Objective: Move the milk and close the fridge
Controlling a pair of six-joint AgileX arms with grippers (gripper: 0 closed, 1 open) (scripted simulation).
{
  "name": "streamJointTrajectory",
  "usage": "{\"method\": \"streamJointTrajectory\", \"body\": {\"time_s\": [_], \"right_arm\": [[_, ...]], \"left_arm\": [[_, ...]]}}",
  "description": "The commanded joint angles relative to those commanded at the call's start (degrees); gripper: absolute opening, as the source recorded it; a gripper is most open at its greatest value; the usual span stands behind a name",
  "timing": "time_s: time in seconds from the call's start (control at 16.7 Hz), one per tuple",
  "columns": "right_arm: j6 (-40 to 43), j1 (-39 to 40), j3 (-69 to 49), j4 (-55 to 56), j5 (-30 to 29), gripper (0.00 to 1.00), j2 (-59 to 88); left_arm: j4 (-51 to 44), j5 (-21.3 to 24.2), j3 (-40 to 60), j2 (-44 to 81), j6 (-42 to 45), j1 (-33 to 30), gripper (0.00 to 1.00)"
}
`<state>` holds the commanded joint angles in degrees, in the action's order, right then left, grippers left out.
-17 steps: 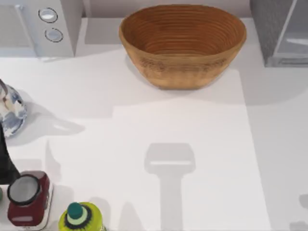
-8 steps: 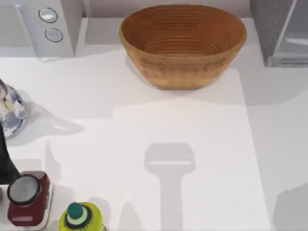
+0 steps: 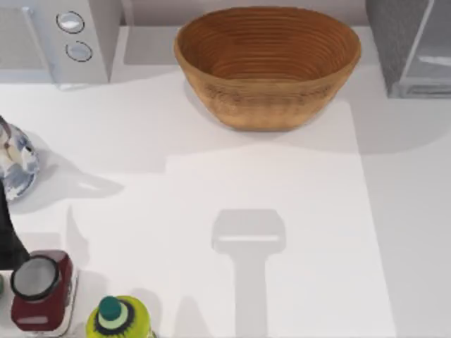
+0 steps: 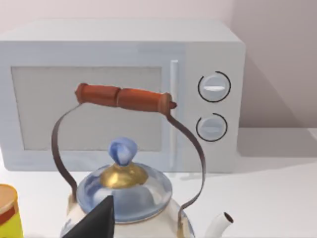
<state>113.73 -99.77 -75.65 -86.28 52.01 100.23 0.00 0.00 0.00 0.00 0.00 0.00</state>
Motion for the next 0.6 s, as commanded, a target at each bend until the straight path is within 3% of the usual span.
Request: {"method": "streamJointTrajectory", "body": {"time_s": [0.18,0.6], "right_arm": [[3.8,-3.8,-1.0,1.0,2.1,1.00,4.0],[3.2,-3.0,-0.9,1.7,2.1,1.00,4.2]], "left_arm": [[0.0,0.0,0.0,0.0,0.0,0.0,1.00],[0.0,0.0,0.0,0.0,0.0,0.0,1.00]]}}
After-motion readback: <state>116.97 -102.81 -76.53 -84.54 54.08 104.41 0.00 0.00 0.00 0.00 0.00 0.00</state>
